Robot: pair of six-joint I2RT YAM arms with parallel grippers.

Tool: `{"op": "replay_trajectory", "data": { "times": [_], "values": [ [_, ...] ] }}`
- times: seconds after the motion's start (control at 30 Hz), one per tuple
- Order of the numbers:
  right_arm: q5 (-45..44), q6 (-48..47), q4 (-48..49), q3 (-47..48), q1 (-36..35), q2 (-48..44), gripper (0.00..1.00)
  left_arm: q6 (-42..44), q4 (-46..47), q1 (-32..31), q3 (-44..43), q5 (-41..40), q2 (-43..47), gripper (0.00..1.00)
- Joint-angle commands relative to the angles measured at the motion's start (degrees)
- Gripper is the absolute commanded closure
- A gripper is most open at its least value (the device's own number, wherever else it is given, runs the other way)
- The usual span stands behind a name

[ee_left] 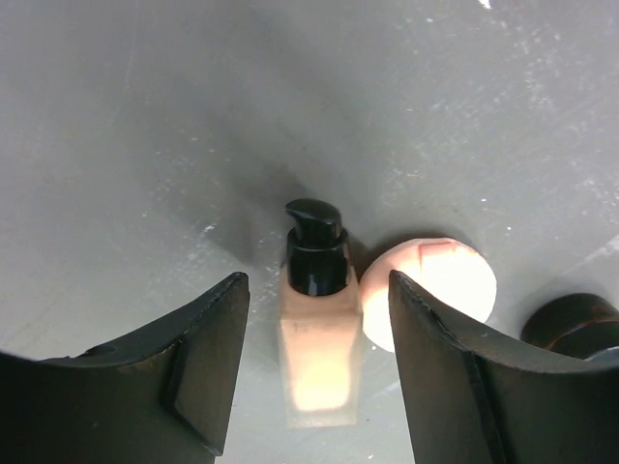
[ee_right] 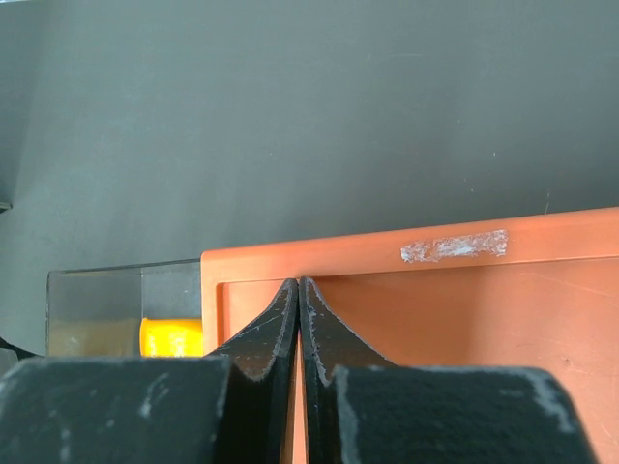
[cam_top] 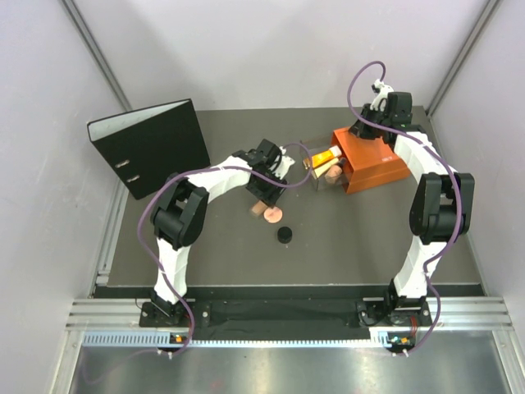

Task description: Organize the makeup

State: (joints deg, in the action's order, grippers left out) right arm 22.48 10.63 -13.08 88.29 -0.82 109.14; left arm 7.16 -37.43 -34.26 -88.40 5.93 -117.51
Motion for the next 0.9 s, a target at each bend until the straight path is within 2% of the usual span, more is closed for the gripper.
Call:
{"op": "replay_trajectory", "data": {
  "times": [0.0,0.1,0.17,0.23,0.27,0.37,0.57,0.67,0.7,0.83,0.87],
  "values": [
    [-3.5,-1.49,-15.31,-3.83,0.29,6.35,1.0,-1.0,1.92,0.25,-1.69,1.72,2.38,0.36],
    [-3.5,-1.49,-15.39,-3.92,0.38,6.52,1.0,-1.09,3.06,0.68,-1.16,1.27,3.43,0.37],
    [-3.5,-1.41,-15.57,-3.83,0.38,6.7,1.0,-1.27,3.33,1.39,-0.81,1.62,3.87,0.42],
    [-3.5,-1.58,-15.66,-3.92,0.38,6.87,1.0,-1.79,3.24,2.26,-0.55,2.32,3.78,0.49],
    [-3.5,-1.49,-15.57,-3.92,0.38,6.87,1.0,-1.97,3.24,2.53,-0.54,2.76,3.7,0.6],
    [-3.5,-1.49,-15.66,-4.0,0.38,6.87,1.0,-2.76,3.5,3.76,-0.11,4.52,3.7,0.69],
    [-3.58,-1.49,-15.75,-3.74,0.38,7.22,1.0,-0.66,1.84,4.03,-0.28,2.68,3.17,0.61],
    [-3.58,-1.49,-15.83,-3.48,0.38,7.49,1.0,0.13,1.4,4.03,-0.46,2.24,2.91,0.71],
    [-3.58,-1.49,-15.83,-3.48,0.29,7.49,1.0,0.14,1.22,4.03,-0.54,2.24,2.9,0.8],
    [-3.58,-1.49,-15.83,-3.39,0.38,7.49,1.0,-0.21,0.52,4.03,-2.65,3.03,1.85,1.0],
    [-3.58,-1.49,-15.83,-3.48,0.38,7.49,1.0,-0.39,0.43,4.03,-3.09,3.29,1.85,1.0]
  ]
}}
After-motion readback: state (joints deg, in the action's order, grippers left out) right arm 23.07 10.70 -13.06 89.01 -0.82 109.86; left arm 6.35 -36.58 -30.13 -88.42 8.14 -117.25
